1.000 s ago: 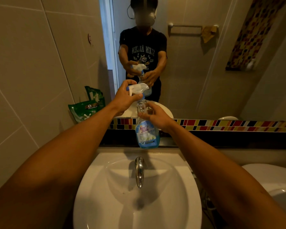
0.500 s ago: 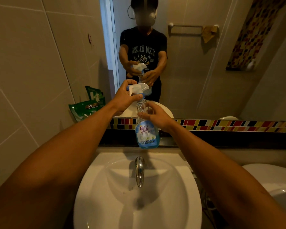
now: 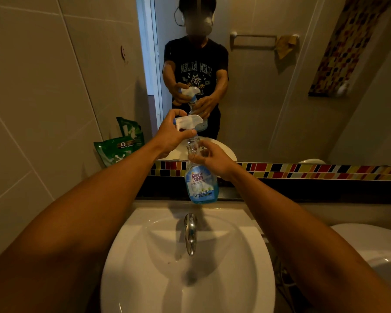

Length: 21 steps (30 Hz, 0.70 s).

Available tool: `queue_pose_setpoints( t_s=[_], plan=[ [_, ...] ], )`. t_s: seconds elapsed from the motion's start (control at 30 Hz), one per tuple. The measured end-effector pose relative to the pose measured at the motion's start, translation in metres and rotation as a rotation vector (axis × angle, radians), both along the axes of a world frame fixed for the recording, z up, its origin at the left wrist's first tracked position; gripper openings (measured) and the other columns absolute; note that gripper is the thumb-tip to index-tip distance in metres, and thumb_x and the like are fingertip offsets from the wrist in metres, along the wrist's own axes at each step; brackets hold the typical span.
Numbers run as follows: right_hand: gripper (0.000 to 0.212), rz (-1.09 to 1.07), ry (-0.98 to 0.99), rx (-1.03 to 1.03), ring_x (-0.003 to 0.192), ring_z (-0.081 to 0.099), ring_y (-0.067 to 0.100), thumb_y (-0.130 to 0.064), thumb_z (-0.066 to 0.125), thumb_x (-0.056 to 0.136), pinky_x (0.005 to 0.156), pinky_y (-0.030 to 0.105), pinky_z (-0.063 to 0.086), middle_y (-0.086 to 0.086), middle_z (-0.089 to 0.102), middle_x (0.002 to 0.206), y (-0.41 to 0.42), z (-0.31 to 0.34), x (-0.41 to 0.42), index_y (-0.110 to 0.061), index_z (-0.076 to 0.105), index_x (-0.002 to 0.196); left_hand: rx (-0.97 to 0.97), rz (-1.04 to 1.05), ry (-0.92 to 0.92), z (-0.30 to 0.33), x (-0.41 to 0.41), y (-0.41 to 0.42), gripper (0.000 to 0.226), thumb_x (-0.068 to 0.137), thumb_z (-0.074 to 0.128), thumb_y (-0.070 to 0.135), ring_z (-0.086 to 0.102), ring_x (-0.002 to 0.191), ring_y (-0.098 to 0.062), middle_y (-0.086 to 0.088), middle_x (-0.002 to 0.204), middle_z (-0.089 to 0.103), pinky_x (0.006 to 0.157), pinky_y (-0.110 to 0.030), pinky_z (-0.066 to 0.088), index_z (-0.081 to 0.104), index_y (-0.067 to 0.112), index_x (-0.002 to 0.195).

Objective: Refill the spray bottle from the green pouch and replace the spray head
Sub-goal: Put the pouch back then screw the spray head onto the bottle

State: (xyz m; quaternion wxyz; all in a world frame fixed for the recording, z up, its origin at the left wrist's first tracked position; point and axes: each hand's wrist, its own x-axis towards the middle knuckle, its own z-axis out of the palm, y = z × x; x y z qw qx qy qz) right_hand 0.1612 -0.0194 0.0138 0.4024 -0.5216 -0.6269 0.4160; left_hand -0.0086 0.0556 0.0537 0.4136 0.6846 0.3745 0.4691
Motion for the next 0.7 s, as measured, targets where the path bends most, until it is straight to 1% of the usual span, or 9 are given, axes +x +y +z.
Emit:
queue_pose_setpoints(
  t_s=[0.1,0.17,0.3,0.4,0.47,0.53,0.57,0.67,0.7],
  plan=[
    [0.045,0.004,0.011,-0.009,0.105,0.073,0.024,-0.022,0.075,0.095,0.092,0.043,0.061,0.007,0.072,0.117,0.0000,-0.0002,0.0002,-0.016,0.055,0.135,-0.018,-0.012,0.012,0.0007,-0.0025,0.0007,0.056,0.075,0.082,0.015,0.062,0.109,-0.036,-0.013,0.124,0.056,0.084,-0.040,0.060,0.050,0.029,0.119],
    [0.043,0.008,0.013,-0.007,0.105,0.073,0.024,-0.022,0.075,0.095,0.092,0.043,0.061,0.006,0.072,0.117,-0.0002,-0.0006,0.0003,-0.018,0.056,0.134,-0.025,-0.003,0.022,0.0004,-0.0029,0.0006,0.056,0.076,0.082,0.013,0.062,0.108,-0.036,-0.014,0.124,0.056,0.082,-0.037,0.060,0.050,0.028,0.120],
    [0.044,0.010,0.039,-0.011,0.103,0.074,0.024,-0.021,0.075,0.095,0.090,0.042,0.062,0.006,0.073,0.115,-0.0004,-0.0039,-0.0010,-0.015,0.057,0.135,-0.038,0.000,0.039,0.0002,-0.0071,0.0020,0.056,0.075,0.084,0.016,0.063,0.107,-0.036,-0.014,0.123,0.057,0.080,-0.036,0.060,0.050,0.029,0.118],
    [0.047,-0.001,0.024,0.009,0.101,0.072,0.020,-0.022,0.073,0.096,0.083,0.035,0.060,0.003,0.070,0.116,-0.0003,-0.0037,-0.0045,-0.014,0.054,0.139,-0.027,0.005,0.026,-0.0009,-0.0053,-0.0011,0.059,0.074,0.085,0.022,0.064,0.107,-0.031,-0.012,0.124,0.057,0.082,-0.037,0.060,0.047,0.030,0.118],
    [0.051,-0.002,0.018,0.009,0.103,0.070,0.020,-0.021,0.072,0.097,0.080,0.031,0.059,0.003,0.067,0.118,0.0010,-0.0027,-0.0071,-0.014,0.051,0.143,-0.007,0.024,-0.009,-0.0033,-0.0033,-0.0038,0.061,0.071,0.086,0.024,0.065,0.107,-0.032,-0.013,0.124,0.057,0.083,-0.042,0.061,0.046,0.031,0.116],
    [0.052,0.004,0.023,0.002,0.106,0.070,0.024,-0.021,0.072,0.097,0.082,0.032,0.059,0.004,0.066,0.120,0.0023,-0.0030,-0.0072,-0.015,0.050,0.144,0.006,0.031,-0.030,-0.0049,-0.0028,-0.0047,0.061,0.069,0.087,0.024,0.064,0.107,-0.034,-0.014,0.124,0.056,0.083,-0.046,0.061,0.046,0.032,0.114],
    [0.051,0.009,0.026,0.002,0.106,0.070,0.025,-0.021,0.073,0.097,0.083,0.034,0.060,0.005,0.067,0.120,0.0028,-0.0035,-0.0065,-0.016,0.051,0.143,0.007,0.022,-0.029,-0.0050,-0.0028,-0.0048,0.061,0.069,0.087,0.023,0.064,0.108,-0.035,-0.014,0.124,0.056,0.082,-0.046,0.061,0.047,0.032,0.114],
    [0.048,0.023,0.048,-0.007,0.104,0.073,0.026,-0.020,0.074,0.096,0.086,0.040,0.061,0.007,0.071,0.118,0.0040,-0.0050,-0.0047,-0.017,0.054,0.140,0.004,-0.014,-0.027,-0.0031,-0.0053,-0.0045,0.057,0.074,0.085,0.014,0.062,0.109,-0.035,-0.015,0.125,0.055,0.079,-0.038,0.061,0.048,0.032,0.113],
    [0.047,0.028,0.065,-0.014,0.104,0.074,0.028,-0.020,0.074,0.095,0.087,0.042,0.062,0.009,0.072,0.117,0.0041,-0.0052,-0.0043,-0.017,0.056,0.138,-0.006,-0.029,-0.036,-0.0023,-0.0062,-0.0039,0.056,0.074,0.085,0.013,0.063,0.108,-0.037,-0.016,0.124,0.056,0.078,-0.038,0.061,0.049,0.033,0.112]
  ],
)
